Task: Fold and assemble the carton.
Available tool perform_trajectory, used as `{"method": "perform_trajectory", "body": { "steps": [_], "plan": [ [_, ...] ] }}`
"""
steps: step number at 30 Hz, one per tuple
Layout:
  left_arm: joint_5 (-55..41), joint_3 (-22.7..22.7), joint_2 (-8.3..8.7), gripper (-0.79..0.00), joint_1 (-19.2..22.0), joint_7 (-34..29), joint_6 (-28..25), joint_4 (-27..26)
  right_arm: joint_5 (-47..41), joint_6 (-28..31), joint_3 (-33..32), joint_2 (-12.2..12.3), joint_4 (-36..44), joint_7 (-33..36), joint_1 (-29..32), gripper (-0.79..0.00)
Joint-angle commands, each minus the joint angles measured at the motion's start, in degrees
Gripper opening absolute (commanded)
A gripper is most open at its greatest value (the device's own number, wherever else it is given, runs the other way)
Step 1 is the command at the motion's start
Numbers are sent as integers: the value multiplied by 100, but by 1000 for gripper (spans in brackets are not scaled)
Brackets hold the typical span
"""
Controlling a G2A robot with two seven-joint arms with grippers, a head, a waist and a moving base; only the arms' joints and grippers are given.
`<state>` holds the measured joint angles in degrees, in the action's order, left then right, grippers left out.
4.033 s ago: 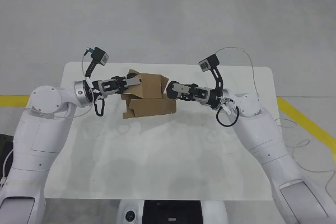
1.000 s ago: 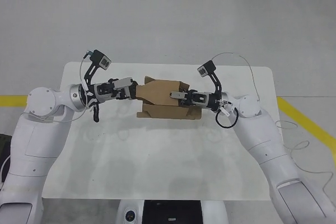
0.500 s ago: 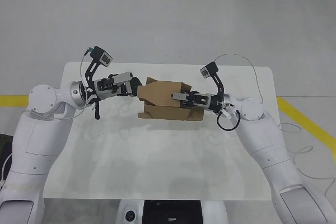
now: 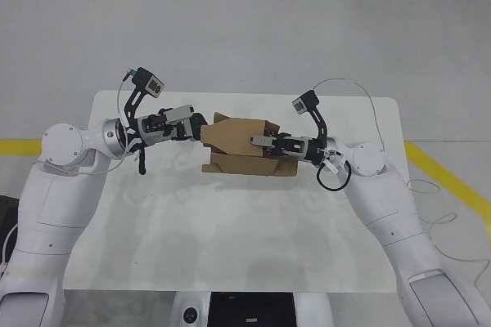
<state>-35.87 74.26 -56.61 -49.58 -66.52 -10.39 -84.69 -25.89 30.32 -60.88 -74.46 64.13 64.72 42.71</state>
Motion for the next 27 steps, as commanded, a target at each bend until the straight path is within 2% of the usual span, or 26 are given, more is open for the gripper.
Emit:
{"method": "perform_trajectory", "body": {
  "steps": [1, 6, 19, 27],
  "plan": [
    [0, 0, 0, 0, 0, 0, 0, 0, 0, 0, 0, 0, 0, 0, 0, -785],
    [-17, -37, -4, 0, -136, 132, 160, -159, 174, -148, -6, 24, 130, -74, 87, -785],
    [-131, -186, -34, 0, -237, 93, 311, -292, 226, -712, -367, 210, 357, 695, -21, -785],
    [-189, -384, -96, 0, -271, 282, 182, -311, 161, -849, -279, 208, 373, 605, -30, -785]
  ]
}}
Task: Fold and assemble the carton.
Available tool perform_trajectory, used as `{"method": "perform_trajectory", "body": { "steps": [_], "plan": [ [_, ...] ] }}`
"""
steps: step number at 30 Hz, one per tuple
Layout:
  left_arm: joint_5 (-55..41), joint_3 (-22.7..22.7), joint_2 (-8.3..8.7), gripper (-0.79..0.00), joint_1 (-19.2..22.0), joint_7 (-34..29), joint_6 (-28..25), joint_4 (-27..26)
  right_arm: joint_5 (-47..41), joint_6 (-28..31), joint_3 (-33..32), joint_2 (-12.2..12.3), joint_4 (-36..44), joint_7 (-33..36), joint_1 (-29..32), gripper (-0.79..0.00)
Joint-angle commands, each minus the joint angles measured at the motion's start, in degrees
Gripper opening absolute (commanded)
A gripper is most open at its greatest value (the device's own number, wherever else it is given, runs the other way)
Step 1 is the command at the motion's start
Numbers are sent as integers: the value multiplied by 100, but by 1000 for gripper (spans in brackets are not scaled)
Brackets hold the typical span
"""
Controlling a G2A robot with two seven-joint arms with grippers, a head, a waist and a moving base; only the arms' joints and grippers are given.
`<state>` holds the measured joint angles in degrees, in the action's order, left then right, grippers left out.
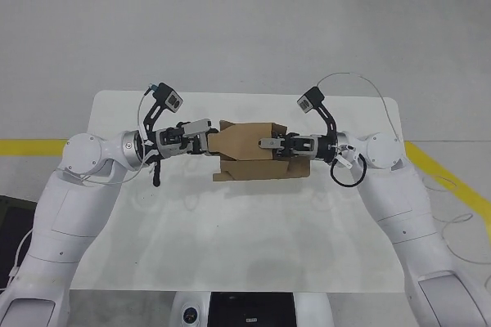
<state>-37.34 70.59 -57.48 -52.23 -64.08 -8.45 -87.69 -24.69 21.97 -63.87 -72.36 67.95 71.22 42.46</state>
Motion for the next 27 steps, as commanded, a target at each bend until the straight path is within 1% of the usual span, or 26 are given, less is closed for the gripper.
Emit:
{"method": "perform_trajectory", "body": {
  "steps": [1, 9, 13, 20, 27],
  "plan": [
    [-59, -26, -15, 0, -3, 60, -12, -32, 93, -19, 42, -3, -8, -84, -9, -785],
    [-164, 26, -15, 0, -11, -56, 200, -210, 596, -96, 135, 16, 40, -418, -29, -785],
    [-377, 0, -34, 0, -26, -65, 306, -326, 612, -120, 213, 6, 145, -491, -22, -785],
    [-323, -216, -95, 0, 61, -3, 211, -304, 521, -123, 416, -48, 302, -670, -45, -785],
    [-50, -318, -119, 0, 181, -93, 112, -252, 446, -157, 466, -50, 426, -666, 14, -785]
  ]
}}
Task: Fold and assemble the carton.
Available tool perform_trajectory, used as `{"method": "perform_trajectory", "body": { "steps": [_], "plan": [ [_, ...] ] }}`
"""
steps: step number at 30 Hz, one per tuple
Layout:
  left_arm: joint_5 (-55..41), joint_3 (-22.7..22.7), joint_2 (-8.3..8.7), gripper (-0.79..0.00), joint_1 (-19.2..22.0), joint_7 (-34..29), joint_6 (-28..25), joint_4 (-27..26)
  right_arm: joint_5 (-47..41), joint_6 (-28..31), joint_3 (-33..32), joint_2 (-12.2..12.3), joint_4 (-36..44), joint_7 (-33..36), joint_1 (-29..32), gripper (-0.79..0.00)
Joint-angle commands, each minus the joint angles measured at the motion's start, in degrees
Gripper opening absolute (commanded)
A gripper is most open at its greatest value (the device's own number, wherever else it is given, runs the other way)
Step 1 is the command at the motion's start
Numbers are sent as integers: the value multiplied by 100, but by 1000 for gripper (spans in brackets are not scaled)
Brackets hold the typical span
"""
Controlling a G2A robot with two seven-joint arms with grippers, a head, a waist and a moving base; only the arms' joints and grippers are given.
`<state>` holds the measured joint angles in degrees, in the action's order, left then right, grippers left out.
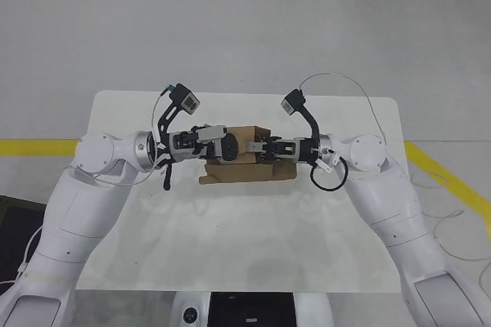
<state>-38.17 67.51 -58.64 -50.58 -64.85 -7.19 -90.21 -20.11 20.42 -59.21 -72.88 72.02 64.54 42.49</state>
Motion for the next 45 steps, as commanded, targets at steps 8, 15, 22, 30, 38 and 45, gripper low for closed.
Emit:
{"method": "perform_trajectory", "body": {
  "steps": [8, 15, 22, 30, 38, 45],
  "plan": [
    [164, -76, -22, 0, 103, -120, -2, 33, -27, -74, -3, 20, 94, 18, 71, -785],
    [54, 70, -30, 0, 145, 32, -93, 65, -42, -114, -236, 91, -92, 25, 127, -785],
    [221, 178, -2, 0, 47, -39, -71, 210, -188, -143, -489, 175, -84, 311, 145, -785],
    [337, 175, 2, 0, 38, -116, -26, 265, -391, -222, -536, 230, 182, 653, 317, -785],
    [351, 141, -14, 0, 144, -169, -42, 387, -543, -384, -555, 283, 465, 918, 494, -785],
    [293, 47, -46, 0, 223, -179, -24, 416, -766, -412, -369, 255, 540, 1051, 425, -785]
  ]
}}
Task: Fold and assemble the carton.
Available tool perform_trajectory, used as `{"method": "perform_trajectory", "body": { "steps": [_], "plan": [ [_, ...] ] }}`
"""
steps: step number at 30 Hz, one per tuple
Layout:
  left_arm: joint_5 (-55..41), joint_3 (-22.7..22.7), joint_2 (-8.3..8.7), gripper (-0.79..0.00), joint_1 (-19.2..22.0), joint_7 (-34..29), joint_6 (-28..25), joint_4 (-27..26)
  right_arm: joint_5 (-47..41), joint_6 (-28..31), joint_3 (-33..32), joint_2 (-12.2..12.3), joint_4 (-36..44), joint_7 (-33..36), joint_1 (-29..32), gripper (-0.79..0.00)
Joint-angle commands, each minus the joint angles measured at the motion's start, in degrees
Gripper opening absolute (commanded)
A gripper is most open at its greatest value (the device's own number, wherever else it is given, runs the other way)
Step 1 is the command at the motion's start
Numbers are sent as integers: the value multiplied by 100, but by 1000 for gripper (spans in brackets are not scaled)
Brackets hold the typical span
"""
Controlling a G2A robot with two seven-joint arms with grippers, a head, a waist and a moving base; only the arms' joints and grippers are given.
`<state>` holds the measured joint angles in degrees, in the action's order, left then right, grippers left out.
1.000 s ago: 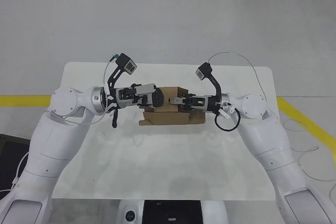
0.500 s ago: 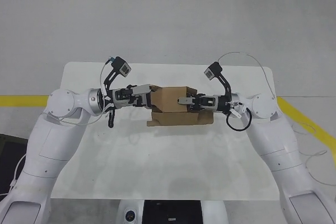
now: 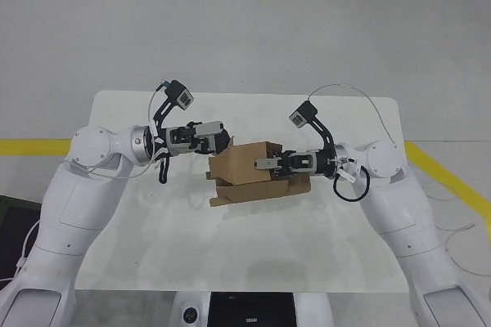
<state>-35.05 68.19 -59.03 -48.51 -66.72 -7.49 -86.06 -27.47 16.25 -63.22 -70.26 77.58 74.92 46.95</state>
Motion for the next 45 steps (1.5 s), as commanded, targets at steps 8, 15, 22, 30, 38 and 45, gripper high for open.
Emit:
{"method": "perform_trajectory", "body": {
  "steps": [8, 15, 22, 30, 38, 45],
  "plan": [
    [38, -60, -26, 0, 91, 4, -20, 52, 8, 123, -18, 5, -276, -159, -141, -785],
    [88, -35, -25, 0, 76, 33, -15, 0, 165, 161, -217, 59, -380, -445, -146, -785],
    [112, -119, -50, 0, 43, 121, -38, -105, 205, 139, -202, 67, -303, -612, -145, -785],
    [144, -167, -62, 0, 11, 96, 11, -153, 432, 213, -273, 79, -260, -1206, -113, -785],
    [44, -162, -70, 0, -56, 116, 106, -282, 621, 285, -267, 74, -166, -1653, -116, -785],
    [62, -223, -88, 0, -68, 111, 113, -319, 700, 343, -159, 35, -158, -2014, -164, -785]
  ]
}}
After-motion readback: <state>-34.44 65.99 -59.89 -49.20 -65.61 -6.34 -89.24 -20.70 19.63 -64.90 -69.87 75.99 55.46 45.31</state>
